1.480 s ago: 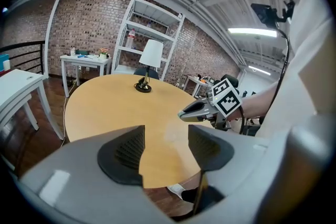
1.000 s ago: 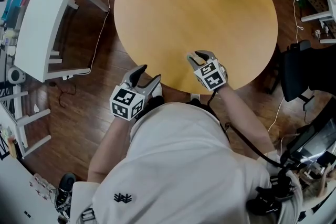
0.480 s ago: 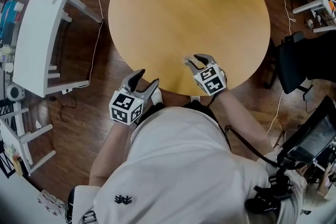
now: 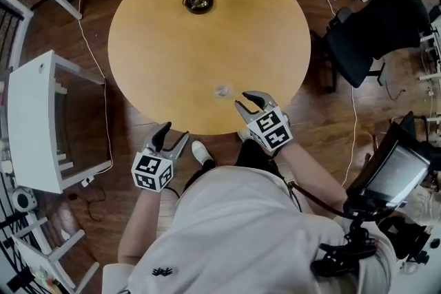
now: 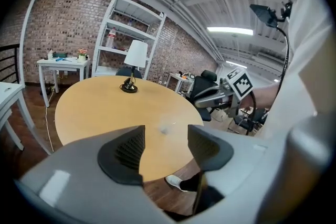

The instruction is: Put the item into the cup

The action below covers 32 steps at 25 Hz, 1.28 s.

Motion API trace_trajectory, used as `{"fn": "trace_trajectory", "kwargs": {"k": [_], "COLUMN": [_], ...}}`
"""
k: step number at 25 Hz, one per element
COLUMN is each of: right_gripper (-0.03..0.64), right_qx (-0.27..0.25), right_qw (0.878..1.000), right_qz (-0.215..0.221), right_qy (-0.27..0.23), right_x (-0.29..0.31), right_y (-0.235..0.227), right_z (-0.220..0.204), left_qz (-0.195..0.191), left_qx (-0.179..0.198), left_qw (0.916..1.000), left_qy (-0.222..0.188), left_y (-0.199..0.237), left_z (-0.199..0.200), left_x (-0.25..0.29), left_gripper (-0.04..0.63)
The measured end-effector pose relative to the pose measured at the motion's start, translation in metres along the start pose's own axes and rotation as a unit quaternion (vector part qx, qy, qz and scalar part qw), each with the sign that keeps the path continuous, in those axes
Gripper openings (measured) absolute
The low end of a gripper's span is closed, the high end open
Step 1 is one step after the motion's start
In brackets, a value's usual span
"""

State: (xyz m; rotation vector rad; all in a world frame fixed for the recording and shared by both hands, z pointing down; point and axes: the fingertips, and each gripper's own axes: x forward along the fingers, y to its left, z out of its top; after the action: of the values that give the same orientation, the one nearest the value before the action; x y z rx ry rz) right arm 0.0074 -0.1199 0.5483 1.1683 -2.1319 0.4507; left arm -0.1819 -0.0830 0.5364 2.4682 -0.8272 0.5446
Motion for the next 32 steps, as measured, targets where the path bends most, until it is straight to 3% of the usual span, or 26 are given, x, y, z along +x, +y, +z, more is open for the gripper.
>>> {"fn": "trace_trajectory", "kwargs": {"k": [5, 14, 24, 32], "right_gripper": [0.123, 0.133, 0.133, 0.120], "right_qx": [0.024, 0.016, -0.001, -0.017], "right_qw": [0.999, 0.996, 0.995, 0.994], "right_qz": [-0.023, -0.024, 0.013, 0.020], "right_qy": [-0.033, -0.084, -0.095, -0.105], "right_x": [-0.069, -0.180, -0.230, -0.258], "right_y": [0.000, -0.017, -0.009, 0.012], "right_z": [-0.013, -0.041, -0.105, -0.125], "left_qz": [-0.001, 0.052, 0.110, 0.115], "left_qx": [0.023, 0.022, -0.012, -0.020], "left_qw": [0.9997, 0.9975, 0.9930, 0.9923], "left_qy": [-0.005, -0.043, -0.041, -0.040], "left_y": [-0.026, -0.112, -0.199, -0.240], "left_z": [0.002, 0.018, -0.036, -0.066], "left_x": [-0.002, -0.014, -0.036, -0.050], "left_gripper": [0.225, 0.225, 0.225, 0.225]}}
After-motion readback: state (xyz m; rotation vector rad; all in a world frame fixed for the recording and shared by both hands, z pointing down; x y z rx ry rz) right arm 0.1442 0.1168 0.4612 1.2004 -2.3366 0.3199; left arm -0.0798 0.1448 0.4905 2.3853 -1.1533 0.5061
